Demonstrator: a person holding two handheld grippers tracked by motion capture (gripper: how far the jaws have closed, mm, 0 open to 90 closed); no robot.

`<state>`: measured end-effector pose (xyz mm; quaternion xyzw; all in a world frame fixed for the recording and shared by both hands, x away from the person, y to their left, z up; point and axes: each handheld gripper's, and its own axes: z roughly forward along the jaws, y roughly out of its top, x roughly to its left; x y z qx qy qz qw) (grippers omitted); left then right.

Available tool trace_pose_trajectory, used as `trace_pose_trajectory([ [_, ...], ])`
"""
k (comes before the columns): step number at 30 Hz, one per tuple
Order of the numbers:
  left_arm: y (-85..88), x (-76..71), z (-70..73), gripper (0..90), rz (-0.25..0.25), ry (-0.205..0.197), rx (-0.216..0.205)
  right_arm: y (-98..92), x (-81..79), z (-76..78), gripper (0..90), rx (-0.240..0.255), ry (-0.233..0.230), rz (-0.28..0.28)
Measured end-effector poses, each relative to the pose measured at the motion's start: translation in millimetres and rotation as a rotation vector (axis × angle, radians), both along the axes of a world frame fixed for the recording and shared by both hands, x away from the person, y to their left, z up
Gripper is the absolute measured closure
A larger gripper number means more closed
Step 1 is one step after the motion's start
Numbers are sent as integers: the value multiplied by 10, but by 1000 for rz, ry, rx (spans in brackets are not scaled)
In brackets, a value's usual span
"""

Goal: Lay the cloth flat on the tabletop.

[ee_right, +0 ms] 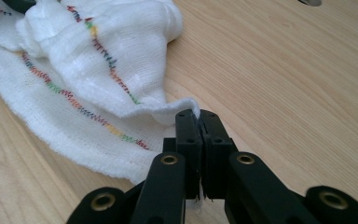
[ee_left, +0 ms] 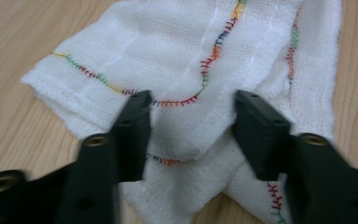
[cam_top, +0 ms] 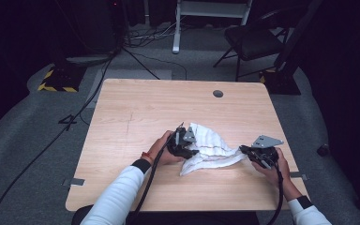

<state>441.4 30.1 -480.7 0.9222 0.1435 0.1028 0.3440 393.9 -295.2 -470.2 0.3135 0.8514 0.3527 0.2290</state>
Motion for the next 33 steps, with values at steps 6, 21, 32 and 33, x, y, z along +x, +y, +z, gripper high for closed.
trace_pose_trajectory([
  [6, 104, 20, 100, 827, -4, -14, -33, -24, 20, 13, 879, 7, -5, -14],
  [21, 545, -254, 633, 864, 22, -103, -138, 73, 11, 266, 882, 78, -59, 26],
  [32, 706, -347, 1001, 864, 65, -187, -210, 169, 51, 662, 883, 130, -156, 43],
  [33, 721, -309, 1021, 864, 78, -192, -219, 196, 101, 701, 883, 134, -165, 39],
])
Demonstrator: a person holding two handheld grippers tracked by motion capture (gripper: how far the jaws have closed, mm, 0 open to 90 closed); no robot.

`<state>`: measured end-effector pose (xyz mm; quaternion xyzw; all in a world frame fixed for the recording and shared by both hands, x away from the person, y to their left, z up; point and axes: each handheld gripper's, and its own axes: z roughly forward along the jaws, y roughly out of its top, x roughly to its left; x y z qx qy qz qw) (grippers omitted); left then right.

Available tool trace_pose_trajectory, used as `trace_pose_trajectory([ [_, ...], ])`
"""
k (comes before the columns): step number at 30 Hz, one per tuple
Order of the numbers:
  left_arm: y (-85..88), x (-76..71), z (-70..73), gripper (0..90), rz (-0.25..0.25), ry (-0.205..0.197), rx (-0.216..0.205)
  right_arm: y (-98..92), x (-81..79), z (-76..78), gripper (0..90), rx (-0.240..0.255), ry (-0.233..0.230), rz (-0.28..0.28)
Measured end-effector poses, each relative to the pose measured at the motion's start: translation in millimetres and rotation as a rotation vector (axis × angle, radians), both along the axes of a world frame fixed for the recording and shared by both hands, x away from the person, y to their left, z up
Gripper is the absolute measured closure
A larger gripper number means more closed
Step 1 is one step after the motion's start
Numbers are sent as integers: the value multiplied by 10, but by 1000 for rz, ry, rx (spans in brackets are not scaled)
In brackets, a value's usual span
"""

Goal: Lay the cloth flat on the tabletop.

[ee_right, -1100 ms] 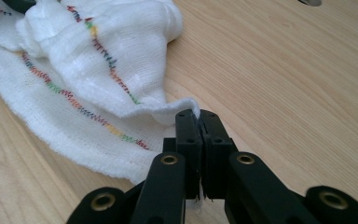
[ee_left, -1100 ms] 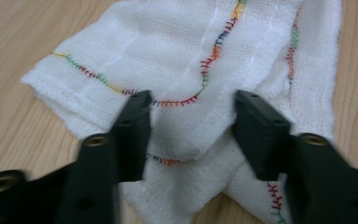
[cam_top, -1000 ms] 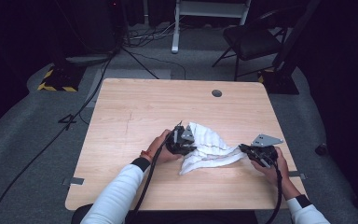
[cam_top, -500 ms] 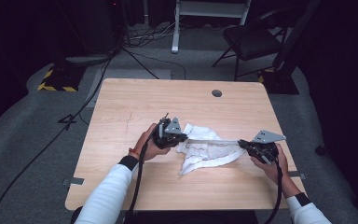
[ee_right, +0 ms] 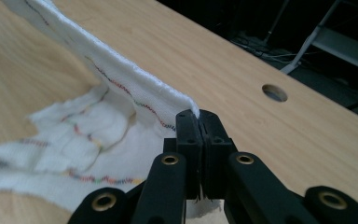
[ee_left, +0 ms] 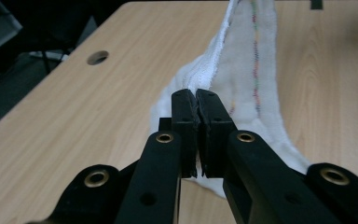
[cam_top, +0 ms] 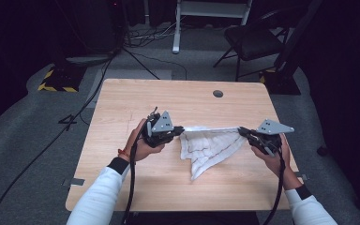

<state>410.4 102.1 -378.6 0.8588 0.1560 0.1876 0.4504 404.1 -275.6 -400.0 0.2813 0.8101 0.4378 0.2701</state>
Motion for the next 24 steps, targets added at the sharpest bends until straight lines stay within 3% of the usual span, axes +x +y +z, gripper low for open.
trace_pose_trajectory([
  [7, 36, 365, -31, 863, 104, 23, -31, 171, 392, 99, 883, -57, -24, -35],
  [12, -43, 658, -184, 859, 169, 38, 1, 264, 706, 86, 883, -96, -16, -95],
  [14, -66, 787, -266, 859, 193, 68, -2, 306, 831, 56, 882, -103, -7, -118],
  [20, -90, 1049, -471, 858, 263, 102, 13, 418, 1105, -130, 882, -143, 45, -158],
  [24, -116, 1194, -603, 851, 308, 116, 58, 461, 1231, -260, 872, -158, 74, -180],
])
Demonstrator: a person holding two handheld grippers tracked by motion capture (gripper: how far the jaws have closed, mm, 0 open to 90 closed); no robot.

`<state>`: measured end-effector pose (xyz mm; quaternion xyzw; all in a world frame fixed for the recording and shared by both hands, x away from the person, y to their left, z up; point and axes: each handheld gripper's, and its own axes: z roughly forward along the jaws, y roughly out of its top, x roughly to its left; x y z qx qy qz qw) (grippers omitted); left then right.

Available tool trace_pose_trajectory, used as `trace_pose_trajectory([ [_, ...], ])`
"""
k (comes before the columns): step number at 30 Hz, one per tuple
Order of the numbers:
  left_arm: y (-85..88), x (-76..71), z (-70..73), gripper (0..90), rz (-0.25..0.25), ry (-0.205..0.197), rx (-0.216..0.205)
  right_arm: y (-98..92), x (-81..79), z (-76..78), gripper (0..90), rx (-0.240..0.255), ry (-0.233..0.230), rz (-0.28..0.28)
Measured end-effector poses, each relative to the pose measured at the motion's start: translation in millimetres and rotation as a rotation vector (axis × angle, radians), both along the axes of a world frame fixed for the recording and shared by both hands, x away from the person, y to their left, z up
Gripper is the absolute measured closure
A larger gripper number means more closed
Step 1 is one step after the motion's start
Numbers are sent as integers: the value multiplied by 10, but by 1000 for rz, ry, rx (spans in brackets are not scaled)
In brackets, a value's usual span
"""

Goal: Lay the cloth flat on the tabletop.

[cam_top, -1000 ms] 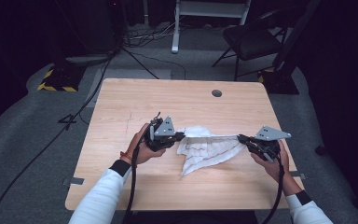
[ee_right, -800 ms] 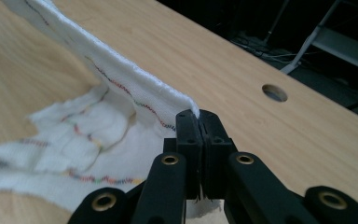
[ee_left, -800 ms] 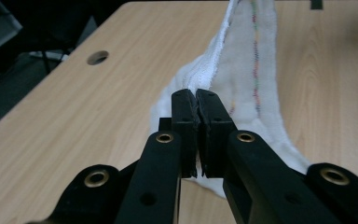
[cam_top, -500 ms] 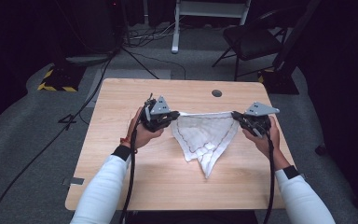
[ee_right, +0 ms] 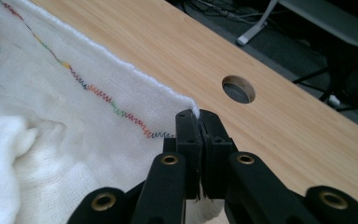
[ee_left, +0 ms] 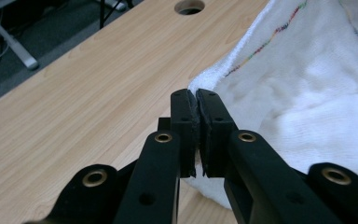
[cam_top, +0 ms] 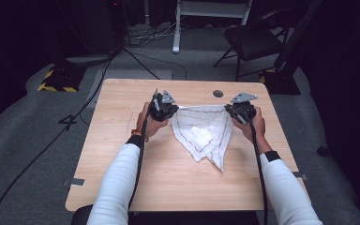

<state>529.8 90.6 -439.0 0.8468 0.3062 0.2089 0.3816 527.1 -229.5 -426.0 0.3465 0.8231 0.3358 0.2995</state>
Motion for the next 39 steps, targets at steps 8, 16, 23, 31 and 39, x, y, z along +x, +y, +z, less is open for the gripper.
trace_pose_trajectory([
  [8, -137, 93, -123, 569, 127, 28, 9, 69, 121, -224, 636, -55, 55, -73],
  [16, -248, -177, -225, 204, -2, 120, -6, -67, -162, -200, 578, 25, 70, 8],
  [23, -336, -668, -242, 194, -195, 159, -20, -173, -605, -253, 565, 82, 144, 155],
  [31, -584, -1059, -310, 269, -362, 219, -22, -167, -1060, -427, 547, 39, 218, 240],
  [39, -699, -1155, -448, 334, -392, 238, 38, -247, -1435, -480, 525, 80, 260, 327],
])
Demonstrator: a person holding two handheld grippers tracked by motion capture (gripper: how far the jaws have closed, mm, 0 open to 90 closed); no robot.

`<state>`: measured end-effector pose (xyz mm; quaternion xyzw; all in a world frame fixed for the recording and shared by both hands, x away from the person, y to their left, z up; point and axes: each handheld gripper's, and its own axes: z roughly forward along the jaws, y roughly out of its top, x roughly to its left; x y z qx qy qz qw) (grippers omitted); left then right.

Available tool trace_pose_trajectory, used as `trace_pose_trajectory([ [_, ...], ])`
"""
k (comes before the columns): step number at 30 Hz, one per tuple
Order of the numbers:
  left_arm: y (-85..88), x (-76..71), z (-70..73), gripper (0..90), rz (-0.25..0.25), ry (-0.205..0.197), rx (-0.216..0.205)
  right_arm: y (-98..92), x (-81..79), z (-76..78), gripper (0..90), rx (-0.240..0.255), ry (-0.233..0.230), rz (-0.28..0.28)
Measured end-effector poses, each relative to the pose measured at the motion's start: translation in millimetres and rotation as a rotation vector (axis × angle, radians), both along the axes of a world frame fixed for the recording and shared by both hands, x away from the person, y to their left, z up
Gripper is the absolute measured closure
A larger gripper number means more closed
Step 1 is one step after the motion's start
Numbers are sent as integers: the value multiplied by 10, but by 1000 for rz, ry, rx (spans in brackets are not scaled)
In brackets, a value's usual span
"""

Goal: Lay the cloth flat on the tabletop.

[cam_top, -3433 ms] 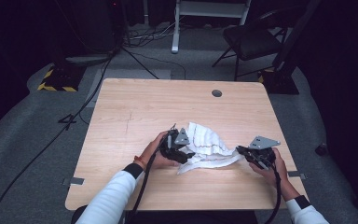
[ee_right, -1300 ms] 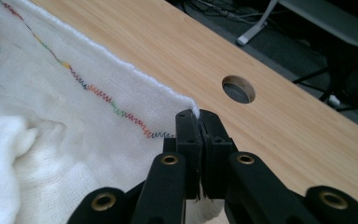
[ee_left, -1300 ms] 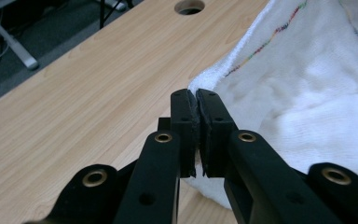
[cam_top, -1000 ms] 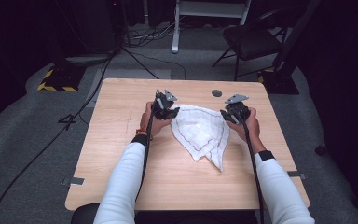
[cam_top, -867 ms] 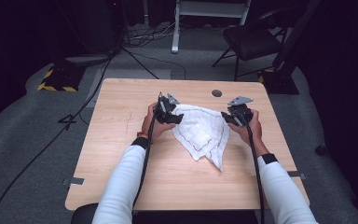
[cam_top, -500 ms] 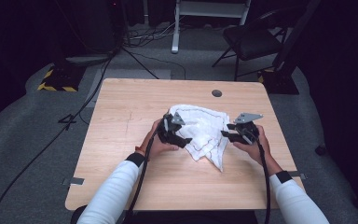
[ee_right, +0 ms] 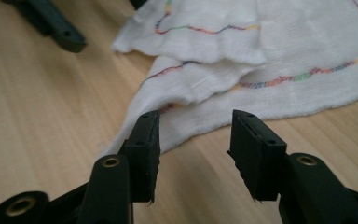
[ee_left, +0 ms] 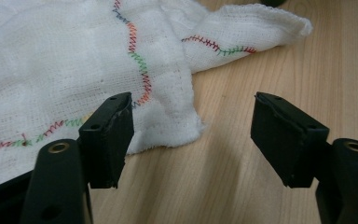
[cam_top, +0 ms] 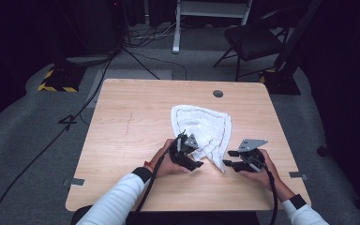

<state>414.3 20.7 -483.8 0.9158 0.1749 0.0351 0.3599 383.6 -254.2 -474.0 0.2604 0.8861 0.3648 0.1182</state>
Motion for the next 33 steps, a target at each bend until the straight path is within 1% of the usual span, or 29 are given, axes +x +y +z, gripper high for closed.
trace_pose_trajectory([
  [1, -7, 5, -12, 351, 3, -7, 7, -10, -50, -1, 514, 11, 5, 17],
  [2, -7, 9, -19, 380, 0, -4, 8, -11, -110, -5, 509, 18, 11, 40],
  [3, -4, 17, -30, 406, 0, -5, 13, -8, -143, -9, 504, 17, 10, 50],
  [5, -4, 33, -56, 459, 17, -7, 36, 9, -202, -22, 493, 25, 17, 68],
  [6, 5, 40, -64, 491, 19, -8, 34, 32, -228, -36, 493, 24, 19, 78],
  [8, 17, 50, -65, 550, 33, -14, 30, 88, -248, -66, 508, -9, 3, 88],
  [9, 24, 53, -66, 578, 28, -18, 30, 106, -246, -81, 533, -16, -1, 90],
  [10, 32, 53, -63, 608, 24, -27, 36, 113, -239, -97, 582, -16, -1, 90],
  [14, 96, 67, -49, 801, 14, -51, 50, 89, -217, -140, 772, -22, -14, 86],
  [16, 138, 70, -27, 852, 2, -58, 51, 61, -225, -116, 856, -14, -28, 97],
  [18, 179, 61, 11, 863, -6, -63, 51, 36, -236, -71, 876, -2, -46, 95],
  [20, 233, 44, 78, 866, -10, -81, 45, 9, -242, -28, 880, 9, -61, 93],
  [22, 326, 13, 163, 869, -6, -86, 19, -25, -255, 23, 881, 22, -78, 88],
  [23, 375, -4, 202, 869, -9, -95, 9, -38, -262, 48, 881, 23, -83, 89],
  [25, 483, -61, 262, 870, -13, -92, -9, -58, -283, 96, 881, 27, -97, 97],
  [27, 597, -134, 295, 870, -18, -95, -7, -80, -305, 128, 881, 30, -91, 117],
  [28, 671, -182, 293, 871, -23, -87, -4, -96, -327, 139, 880, 25, -85, 134],
  [30, 767, -243, 266, 872, -31, -77, 10, -125, -364, 136, 880, 17, -58, 160],
  [31, 813, -277, 244, 873, -31, -68, 15, -141, -380, 129, 880, 14, -52, 171],
  [33, 900, -343, 215, 873, -36, -61, 31, -168, -413, 115, 879, 7, -47, 171],
])
